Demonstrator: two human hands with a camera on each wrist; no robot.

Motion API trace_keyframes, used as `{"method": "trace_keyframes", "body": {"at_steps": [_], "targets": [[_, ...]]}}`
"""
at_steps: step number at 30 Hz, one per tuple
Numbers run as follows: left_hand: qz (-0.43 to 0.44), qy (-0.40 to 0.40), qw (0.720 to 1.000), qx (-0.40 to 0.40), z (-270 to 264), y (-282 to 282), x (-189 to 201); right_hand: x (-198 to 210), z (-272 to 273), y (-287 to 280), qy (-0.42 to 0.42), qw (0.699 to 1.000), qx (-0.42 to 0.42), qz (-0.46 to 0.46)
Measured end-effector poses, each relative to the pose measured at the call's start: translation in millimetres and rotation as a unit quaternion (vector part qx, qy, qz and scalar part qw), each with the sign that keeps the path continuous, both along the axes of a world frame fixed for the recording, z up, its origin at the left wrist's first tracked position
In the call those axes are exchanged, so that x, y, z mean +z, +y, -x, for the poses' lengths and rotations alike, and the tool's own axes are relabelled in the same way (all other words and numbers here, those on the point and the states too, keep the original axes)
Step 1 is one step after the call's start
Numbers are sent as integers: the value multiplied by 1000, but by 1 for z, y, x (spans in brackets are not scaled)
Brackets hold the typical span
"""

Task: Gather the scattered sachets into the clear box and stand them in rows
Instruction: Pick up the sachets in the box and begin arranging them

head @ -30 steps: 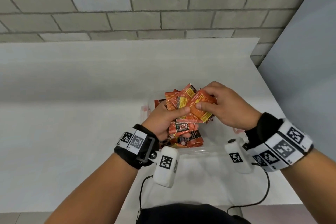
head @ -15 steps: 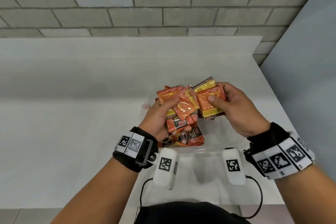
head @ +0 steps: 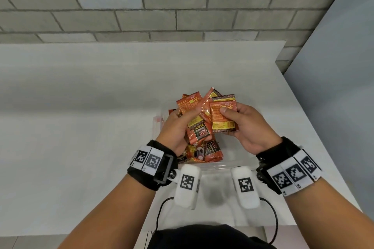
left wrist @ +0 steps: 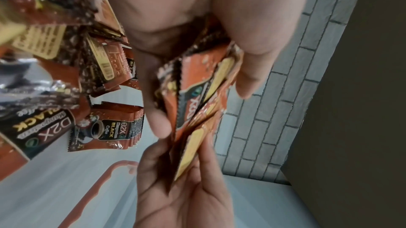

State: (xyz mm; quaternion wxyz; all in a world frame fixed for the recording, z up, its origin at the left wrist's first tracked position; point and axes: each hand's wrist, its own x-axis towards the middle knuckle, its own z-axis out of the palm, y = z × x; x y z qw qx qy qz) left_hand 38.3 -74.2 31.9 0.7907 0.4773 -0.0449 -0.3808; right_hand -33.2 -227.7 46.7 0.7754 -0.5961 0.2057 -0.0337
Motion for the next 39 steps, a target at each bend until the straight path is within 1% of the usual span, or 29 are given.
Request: {"method": "trace_keyframes", "body": {"at_steps": [2,4,7,10,15,17,19,22,24,29,34,37,39], "targets": [[12,45,999,-1,-2,3,1,-2,0,-2,-1,1000,-13,6],[10,63,998,10,-4,6,0,-3,2,-4,-6,1000,-20,4],[-23,38,999,18,-4,6,-2,-2,5,-7,-23,999,-21,-13],[-48,-7,999,8,-5,6,-2,2,7,-8,-37,999,2,-31],[-48,-68,996,-12,-1,3,-4,2,9,-4,-13,999,41,26],[-43,-69,997,-19,0,1,-3,1,9,-3,-8,998,41,55],[-30,-48,998,-29,1,1,-2,2,10,-6,-2,997,30,75],[18,-10,998,-62,1,5,-3,2,11,-11,5,997,10,76],[19,-14,997,-73,2,7,-2,4,12,-14,4,997,4,74],[-7,-61,997,-35,4,9,-1,9,15,-16,3,999,18,43],[-13,-101,995,-2,6,9,-1,8,16,-8,21,998,45,45],[-1,-80,997,11,7,8,0,9,16,-6,29,997,52,54],[17,-20,999,35,6,9,-3,9,16,-8,30,997,40,56]]}}
